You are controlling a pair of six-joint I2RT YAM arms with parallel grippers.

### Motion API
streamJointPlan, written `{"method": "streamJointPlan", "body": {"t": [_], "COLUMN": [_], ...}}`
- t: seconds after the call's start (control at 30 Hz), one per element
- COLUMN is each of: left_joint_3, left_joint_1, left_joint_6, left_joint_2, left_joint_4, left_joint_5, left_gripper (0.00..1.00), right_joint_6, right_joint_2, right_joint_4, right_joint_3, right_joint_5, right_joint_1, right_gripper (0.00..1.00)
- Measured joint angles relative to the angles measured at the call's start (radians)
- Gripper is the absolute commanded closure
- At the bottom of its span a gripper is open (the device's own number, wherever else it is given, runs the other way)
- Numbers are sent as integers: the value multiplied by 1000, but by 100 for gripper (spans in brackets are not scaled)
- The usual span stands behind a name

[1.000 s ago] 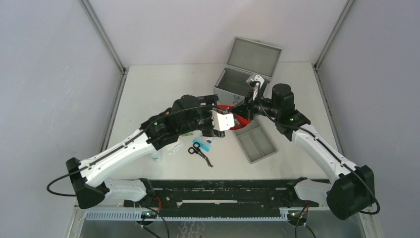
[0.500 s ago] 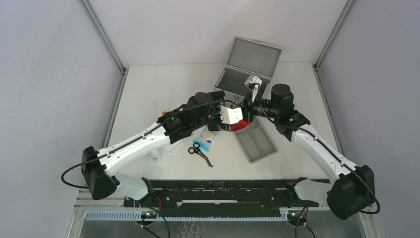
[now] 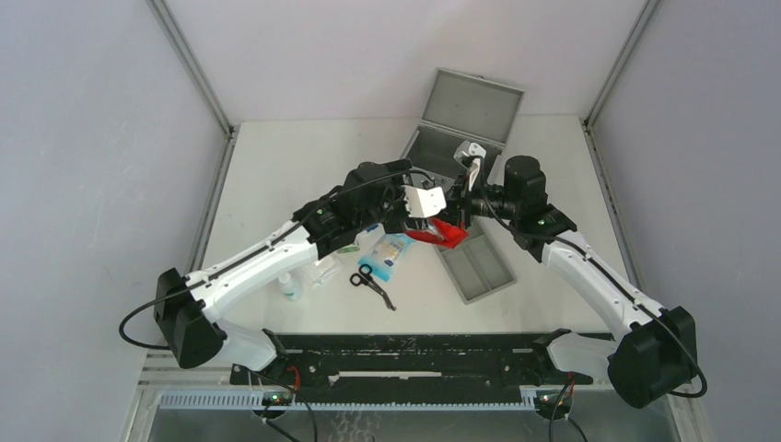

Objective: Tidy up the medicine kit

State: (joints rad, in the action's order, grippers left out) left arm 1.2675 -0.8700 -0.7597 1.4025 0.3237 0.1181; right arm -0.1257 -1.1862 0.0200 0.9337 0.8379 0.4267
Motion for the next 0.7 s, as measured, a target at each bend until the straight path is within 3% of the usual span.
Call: {"method": "streamJointPlan", "body": {"t": [0.43, 0.7], "left_joint_3": [0, 0], "left_joint_1": [4, 46], "left_joint_6": [-7, -71], "left_joint_2": [-126, -238], "left_joint_4": [194, 353], "left_joint_5": [-277, -392], "left_gripper": [0, 3], "right_joint_6": [16, 48], "right_joint_2": [-11, -14], "right_joint_4": [15, 43], "right_joint_3": [0, 0], "right_joint_5": [-70, -13], "right_joint_1": [0, -2], "right_gripper": [100, 100]}}
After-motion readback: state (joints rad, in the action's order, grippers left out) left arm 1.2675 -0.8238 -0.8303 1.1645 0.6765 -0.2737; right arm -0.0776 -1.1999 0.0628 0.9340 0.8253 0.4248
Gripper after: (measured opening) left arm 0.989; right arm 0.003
